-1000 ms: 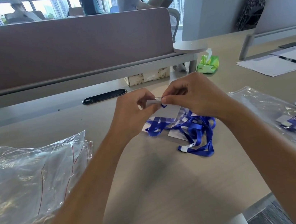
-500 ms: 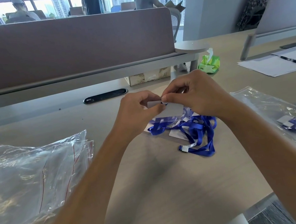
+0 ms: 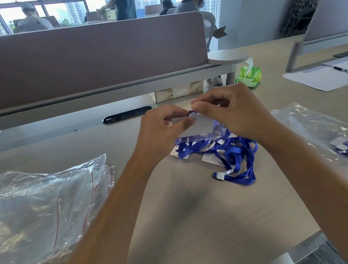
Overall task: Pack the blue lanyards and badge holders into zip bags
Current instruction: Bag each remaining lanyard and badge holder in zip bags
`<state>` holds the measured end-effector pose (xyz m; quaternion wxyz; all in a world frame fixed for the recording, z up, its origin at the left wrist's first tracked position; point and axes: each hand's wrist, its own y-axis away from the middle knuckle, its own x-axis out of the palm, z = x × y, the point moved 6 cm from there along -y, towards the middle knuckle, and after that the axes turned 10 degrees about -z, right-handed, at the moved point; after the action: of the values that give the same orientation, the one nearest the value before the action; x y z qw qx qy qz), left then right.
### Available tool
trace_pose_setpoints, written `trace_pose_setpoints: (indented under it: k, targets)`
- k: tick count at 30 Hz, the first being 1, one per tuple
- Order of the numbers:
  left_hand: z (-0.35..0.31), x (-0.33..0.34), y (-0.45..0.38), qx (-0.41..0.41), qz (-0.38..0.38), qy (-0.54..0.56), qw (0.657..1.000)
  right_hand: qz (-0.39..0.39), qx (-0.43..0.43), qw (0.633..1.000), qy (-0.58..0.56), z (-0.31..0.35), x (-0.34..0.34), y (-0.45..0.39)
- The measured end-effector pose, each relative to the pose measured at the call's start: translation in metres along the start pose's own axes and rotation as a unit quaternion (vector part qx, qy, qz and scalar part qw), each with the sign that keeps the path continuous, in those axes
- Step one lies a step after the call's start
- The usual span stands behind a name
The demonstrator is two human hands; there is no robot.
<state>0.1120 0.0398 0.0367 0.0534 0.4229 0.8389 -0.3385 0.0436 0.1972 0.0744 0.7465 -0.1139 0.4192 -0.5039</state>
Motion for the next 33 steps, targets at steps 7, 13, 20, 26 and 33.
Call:
trace_pose_setpoints:
  k: [7,13,20,26,33]
  targets:
    - [-0.014,-0.039,0.006,-0.004,-0.067,-0.013,0.998,-0.127,0.222,0.957,-0.134,-0.045,0.003,0.033]
    - [-0.050,-0.070,0.010,0.000,-0.084,0.011,0.996,0.033,0.275,0.946,-0.167,-0.040,0.048,0.053]
    - [-0.083,-0.089,0.012,0.030,-0.111,-0.012,0.993,0.153,0.162,0.953,-0.205,0.028,0.075,0.058]
    - [-0.086,-0.100,0.014,0.082,-0.139,-0.067,0.985,0.127,0.123,0.964,-0.198,0.055,0.074,0.060]
    - [-0.064,-0.104,0.018,0.119,-0.171,-0.177,0.962,0.096,0.133,0.979,-0.118,0.051,0.058,0.061]
